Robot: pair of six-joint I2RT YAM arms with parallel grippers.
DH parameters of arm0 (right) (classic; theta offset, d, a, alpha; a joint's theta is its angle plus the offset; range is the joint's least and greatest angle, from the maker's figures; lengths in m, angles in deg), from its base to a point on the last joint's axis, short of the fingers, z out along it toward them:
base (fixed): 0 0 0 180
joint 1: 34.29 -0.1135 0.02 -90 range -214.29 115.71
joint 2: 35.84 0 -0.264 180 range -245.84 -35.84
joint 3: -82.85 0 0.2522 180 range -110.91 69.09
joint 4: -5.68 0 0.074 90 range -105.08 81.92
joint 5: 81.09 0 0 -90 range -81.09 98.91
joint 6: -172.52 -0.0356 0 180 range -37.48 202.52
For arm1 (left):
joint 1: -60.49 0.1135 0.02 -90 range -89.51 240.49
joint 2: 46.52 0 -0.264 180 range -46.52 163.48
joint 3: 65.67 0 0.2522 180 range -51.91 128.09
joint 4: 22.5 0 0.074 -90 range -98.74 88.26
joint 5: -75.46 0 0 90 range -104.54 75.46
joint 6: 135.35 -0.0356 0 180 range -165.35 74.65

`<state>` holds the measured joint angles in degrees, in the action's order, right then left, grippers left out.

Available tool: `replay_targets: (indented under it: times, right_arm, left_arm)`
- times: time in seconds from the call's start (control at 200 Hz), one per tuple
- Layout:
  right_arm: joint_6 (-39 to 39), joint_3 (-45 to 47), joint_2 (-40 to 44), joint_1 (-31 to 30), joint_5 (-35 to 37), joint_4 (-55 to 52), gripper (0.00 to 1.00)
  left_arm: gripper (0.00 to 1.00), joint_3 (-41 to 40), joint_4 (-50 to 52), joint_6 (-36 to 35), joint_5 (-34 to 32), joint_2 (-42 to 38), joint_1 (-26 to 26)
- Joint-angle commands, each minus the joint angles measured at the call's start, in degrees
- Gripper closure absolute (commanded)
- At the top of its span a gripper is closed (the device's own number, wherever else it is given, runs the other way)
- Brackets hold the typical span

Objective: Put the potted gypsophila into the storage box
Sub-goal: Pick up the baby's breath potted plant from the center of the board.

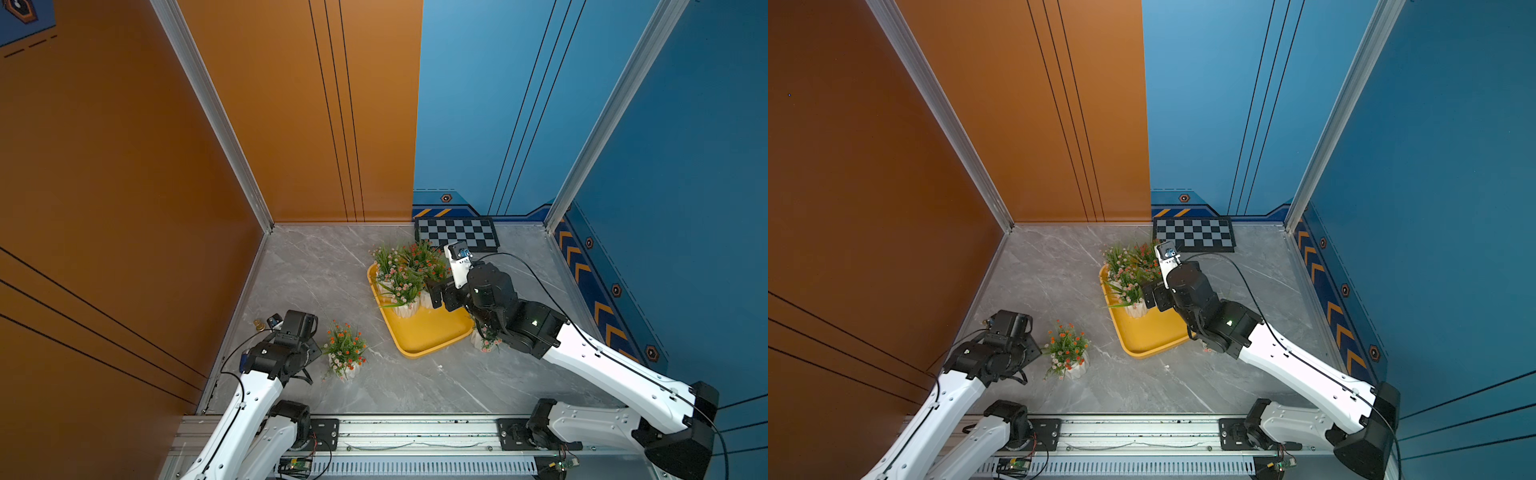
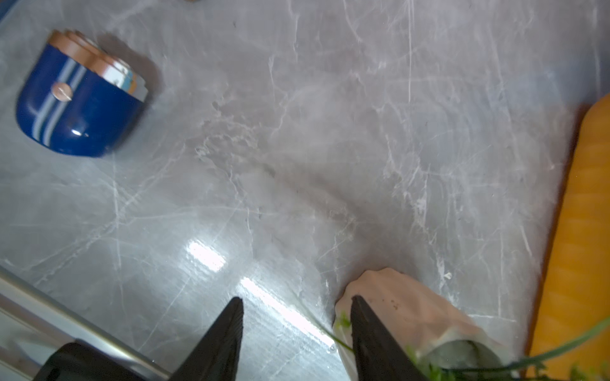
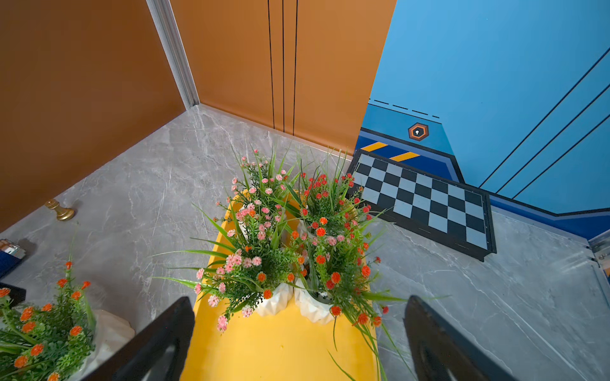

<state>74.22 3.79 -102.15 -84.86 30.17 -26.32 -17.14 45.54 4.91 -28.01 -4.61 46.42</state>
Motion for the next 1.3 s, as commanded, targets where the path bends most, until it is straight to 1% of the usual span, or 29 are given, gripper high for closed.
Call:
replay_targets:
  times: [0.0,0.08,0.18,0.235,0.28,0.435,0.485,0.646,0.736,0.766,0.926,1.016,1.141,1.271,1.296]
  right_arm:
    - [1.63,0.11,-1.39,0.46,-0.36,1.03,0.00]
    - [2.08,-0.09,-2.09,0.74,-1.00,0.82,0.00]
    - [1.57,-0.18,-3.24,1.25,-2.06,0.84,0.00]
    - [1.21,-0.25,-3.80,1.38,-2.59,0.75,0.00]
    - [0.94,-0.27,-4.18,1.43,-2.95,0.75,0.00]
    - [0.45,-0.36,-5.30,1.61,-3.14,0.65,0.00]
    - [0.32,-0.50,-5.48,1.61,-3.03,0.66,0.00]
    - [0.22,-0.75,-5.51,1.87,-2.63,0.56,0.00]
    - [0.12,-0.75,-5.55,1.96,-2.49,0.39,0.00]
    - [0.12,-0.72,-5.52,2.01,-2.41,0.30,0.00]
    - [-0.03,-0.96,-5.72,2.09,-2.29,-0.22,0.00]
    - [0.00,-0.98,-5.59,2.05,-2.02,-0.33,0.00]
    - [0.13,-0.98,-5.08,2.08,-1.36,-0.53,0.00]
    - [0.57,-1.30,-4.69,2.06,-0.60,-0.92,0.00]
    - [0.56,-1.41,-4.64,2.08,-0.37,-1.02,0.00]
  left_arm:
    - [0.46,-1.57,-0.37,4.42,-0.72,-3.10,-5.30]
    - [0.48,-1.63,-0.28,5.13,-0.74,-2.39,-10.42]
    - [0.48,-1.98,-0.33,9.90,-5.39,-2.09,-17.65]
    - [0.47,-1.98,-0.40,11.37,-6.79,-2.03,-19.77]
    - [0.47,-1.98,-0.40,11.68,-6.92,-1.83,-20.48]
    - [0.47,-2.92,-0.33,10.76,-6.61,-0.30,-20.65]
    - [0.49,-3.33,-0.66,10.34,-6.52,0.23,-20.35]
    - [0.51,-5.23,-6.13,6.57,-1.67,1.41,-18.31]
    - [0.55,-5.81,-7.72,4.82,0.30,1.64,-17.30]
    - [0.57,-5.88,-7.94,4.31,0.95,1.78,-16.77]
    - [0.75,-6.46,-9.82,2.94,2.60,2.62,-15.29]
    - [0.81,-6.55,-11.10,2.49,3.34,3.62,-14.94]
    - [0.92,-5.90,-11.56,1.39,3.88,5.86,-14.85]
    - [1.00,-4.72,-11.76,0.45,3.71,6.91,-14.74]
    - [1.00,-4.43,-11.83,0.26,3.67,6.88,-14.68]
